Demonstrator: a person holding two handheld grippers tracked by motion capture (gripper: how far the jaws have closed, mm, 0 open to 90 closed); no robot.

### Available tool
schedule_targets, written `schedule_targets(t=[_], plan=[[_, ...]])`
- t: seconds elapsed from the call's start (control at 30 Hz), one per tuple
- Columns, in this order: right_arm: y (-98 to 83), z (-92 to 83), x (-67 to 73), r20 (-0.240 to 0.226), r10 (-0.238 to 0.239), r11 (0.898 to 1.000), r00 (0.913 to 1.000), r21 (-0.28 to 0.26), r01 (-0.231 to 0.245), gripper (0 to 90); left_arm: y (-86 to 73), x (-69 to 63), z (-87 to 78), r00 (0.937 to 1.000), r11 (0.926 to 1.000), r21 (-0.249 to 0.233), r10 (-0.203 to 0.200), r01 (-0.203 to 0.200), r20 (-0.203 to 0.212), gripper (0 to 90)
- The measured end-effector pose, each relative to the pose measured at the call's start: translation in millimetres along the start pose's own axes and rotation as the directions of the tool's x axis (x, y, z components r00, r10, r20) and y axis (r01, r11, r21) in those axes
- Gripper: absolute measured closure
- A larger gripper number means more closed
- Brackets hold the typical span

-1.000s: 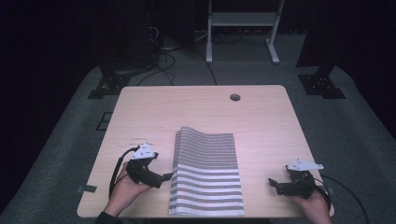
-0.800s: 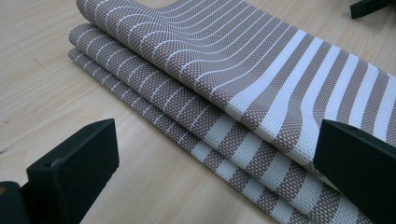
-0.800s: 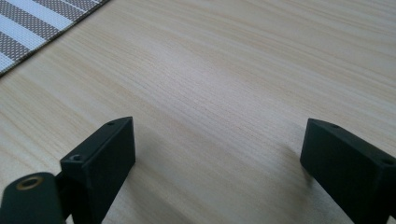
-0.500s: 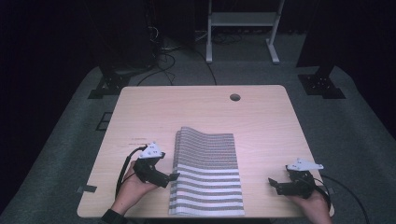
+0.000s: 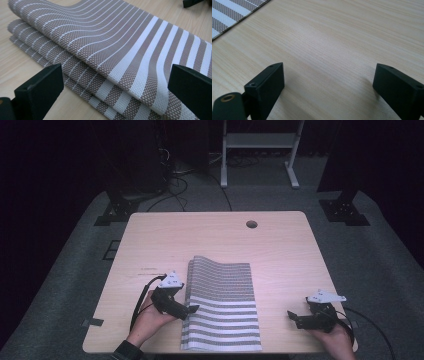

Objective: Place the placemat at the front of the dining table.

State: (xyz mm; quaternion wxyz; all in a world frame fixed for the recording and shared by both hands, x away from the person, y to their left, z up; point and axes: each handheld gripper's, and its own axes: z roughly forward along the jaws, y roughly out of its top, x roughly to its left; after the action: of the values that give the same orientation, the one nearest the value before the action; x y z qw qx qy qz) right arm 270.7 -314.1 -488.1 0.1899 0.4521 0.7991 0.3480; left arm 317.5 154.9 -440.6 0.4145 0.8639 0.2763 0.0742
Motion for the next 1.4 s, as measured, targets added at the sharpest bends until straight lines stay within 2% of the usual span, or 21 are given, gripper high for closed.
schedule_targets(t=[0.27, 0.53, 0.93, 1.07, 1.1, 1.13, 1.17, 1.2, 1.23, 1.27, 1.3, 1.4], plan=[[0.0, 0.0, 0.0, 0.0, 0.0, 1.0, 1.0, 0.0, 0.0, 9.0, 3.1, -3.9, 12.4, 0.9998, 0.9993, 0.03, 0.019, -0.02, 0.011, 0.0], [0.0, 0.0, 0.0, 0.0, 0.0, 1.0, 1.0, 0.0, 0.0, 9.0, 1.9, -5.8, 20.4, 0.9996, 0.998, 0.06, 0.021, -0.022, 0.018, 0.0], [0.0, 0.0, 0.0, 0.0, 0.0, 1.0, 1.0, 0.0, 0.0, 9.0, -3.1, -7.1, 28.0, 0.9998, 0.9959, 0.089, 0.019, -0.018, -0.008, 0.0], [0.0, 0.0, 0.0, 0.0, 0.0, 1.0, 1.0, 0.0, 0.0, 9.0, -2.9, -7.1, 25.2, 0.9996, 0.9954, 0.094, 0.023, -0.022, -0.017, 6.4], [0.0, 0.0, 0.0, 0.0, 0.0, 1.0, 1.0, 0.0, 0.0, 9.0, -2.3, -7.4, 23.1, 0.9985, 0.9944, 0.099, 0.041, -0.037, -0.037, 11.1], [0.0, 0.0, 0.0, 0.0, 0.0, 1.0, 1.0, 0.0, 0.0, 9.0, -2.3, -7.4, 23.1, 0.9985, 0.9944, 0.099, 0.041, -0.037, -0.037, 15.4], [0.0, 0.0, 0.0, 0.0, 0.0, 1.0, 1.0, 0.0, 0.0, 9.0, -1.8, -7.3, 21.2, 0.9986, 0.9946, 0.097, 0.04, -0.036, -0.035, 15.4], [0.0, 0.0, 0.0, 0.0, 0.0, 1.0, 1.0, 0.0, 0.0, 9.0, -1.4, -7.0, 19.4, 0.9986, 0.9951, 0.092, 0.039, -0.036, -0.036, 22.4], [0.0, 0.0, 0.0, 0.0, 0.0, 1.0, 1.0, 0.0, 0.0, 9.0, -1.1, -6.7, 17.9, 0.999, 0.9956, 0.089, 0.032, -0.029, -0.031, 22.4], [0.0, 0.0, 0.0, 0.0, 0.0, 1.0, 1.0, 0.0, 0.0, 9.0, -1.2, -6.1, 16.9, 0.9995, 0.9961, 0.086, 0.023, -0.021, -0.022, 29.7], [0.0, 0.0, 0.1, 0.0, 0.0, 1.0, 1.0, 0.0, 0.0, 9.0, -1.4, -6.2, 16.4, 0.9998, 0.9955, 0.092, 0.02, -0.019, -0.007, 32.9], [0.0, 0.0, 0.0, 0.0, 0.0, 1.0, 1.0, 0.0, 0.0, 9.0, -0.5, -7.6, 15.9, 0.999, 0.9937, 0.106, 0.04, -0.038, -0.02, 36.5]])
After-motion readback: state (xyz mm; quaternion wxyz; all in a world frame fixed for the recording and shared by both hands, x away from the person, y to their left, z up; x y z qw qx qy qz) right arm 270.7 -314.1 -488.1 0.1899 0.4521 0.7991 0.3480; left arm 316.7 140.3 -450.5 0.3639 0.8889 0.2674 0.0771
